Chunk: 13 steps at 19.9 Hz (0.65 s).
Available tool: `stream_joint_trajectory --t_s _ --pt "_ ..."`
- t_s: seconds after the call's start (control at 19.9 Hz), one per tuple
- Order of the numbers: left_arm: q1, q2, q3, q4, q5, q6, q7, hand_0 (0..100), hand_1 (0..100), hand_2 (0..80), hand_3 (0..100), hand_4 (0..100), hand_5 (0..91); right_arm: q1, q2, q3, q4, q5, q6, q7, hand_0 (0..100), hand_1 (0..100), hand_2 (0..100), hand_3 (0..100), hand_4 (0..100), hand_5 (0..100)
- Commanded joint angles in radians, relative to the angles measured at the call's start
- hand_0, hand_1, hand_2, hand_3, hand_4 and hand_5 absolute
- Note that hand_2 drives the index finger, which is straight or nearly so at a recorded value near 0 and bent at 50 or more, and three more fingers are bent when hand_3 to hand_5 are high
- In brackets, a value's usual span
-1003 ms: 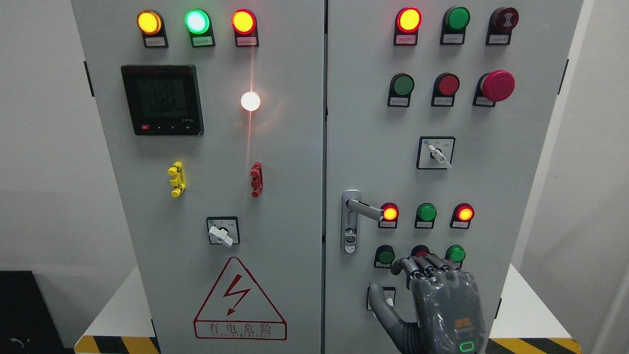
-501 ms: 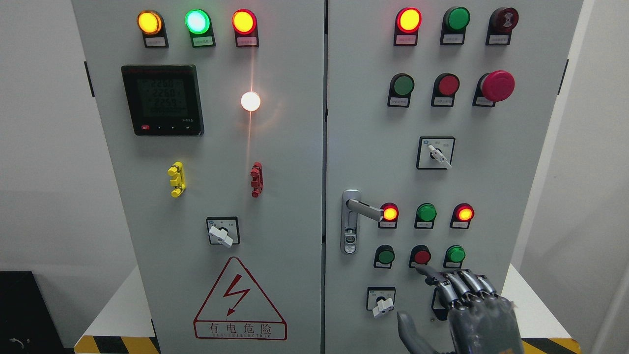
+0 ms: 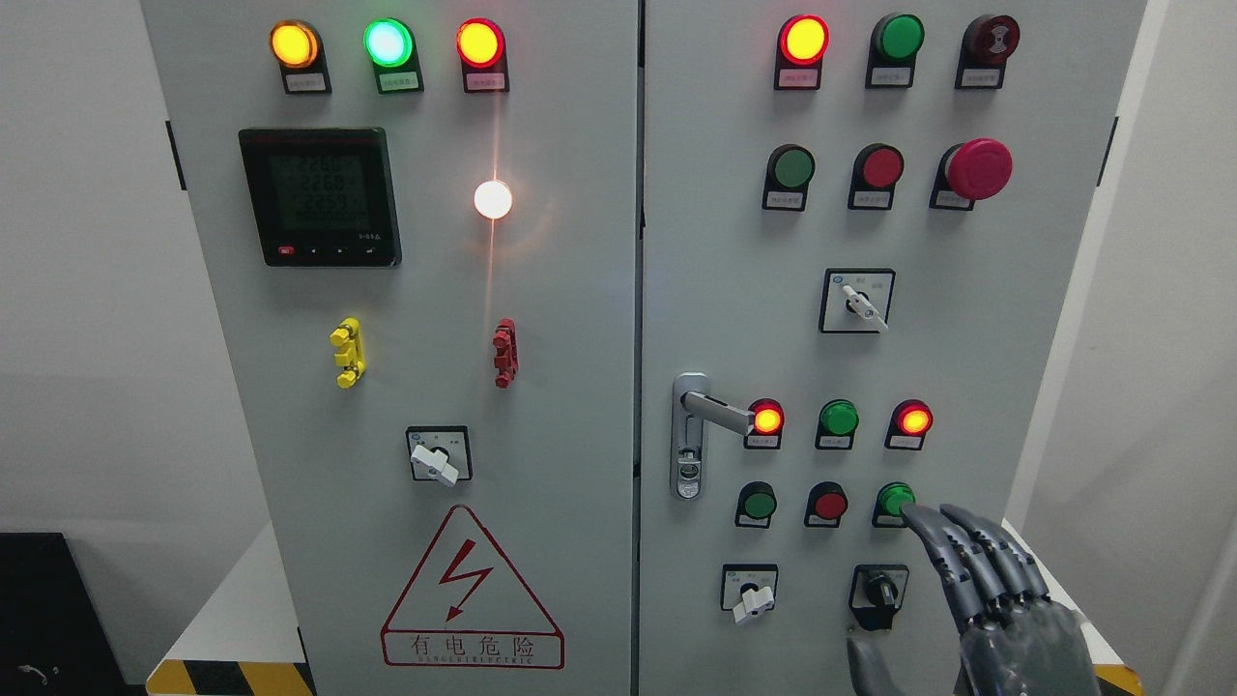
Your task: Release door handle
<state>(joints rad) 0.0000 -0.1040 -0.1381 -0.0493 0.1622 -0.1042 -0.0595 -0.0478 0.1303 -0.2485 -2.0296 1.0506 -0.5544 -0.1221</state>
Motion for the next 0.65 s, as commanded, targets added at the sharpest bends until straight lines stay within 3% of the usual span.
stream_joint_trajectory --t_s 0.0,0.1,0.6 --pt "0.009 0.0 0.0 -0.001 0.0 0.0 0.0 12 56 0.0 0 0 0.0 -0.01 -0.003 -0.078 -0.018 -0.046 -0.009 0.025 44 6 1 7 5 0" --pt "0.009 0.0 0.0 -0.001 0.0 0.0 0.0 12 56 0.0 0 0 0.0 -0.023 -0.001 -0.078 -0.018 -0.046 -0.01 0.056 40 6 0 5 3 0" --pt "0.009 0.001 0.0 0.0 0.0 0.0 0.0 12 56 0.0 0 0 0.0 -0.04 -0.001 -0.071 -0.018 -0.046 -0.009 0.059 36 8 0 4 3 0"
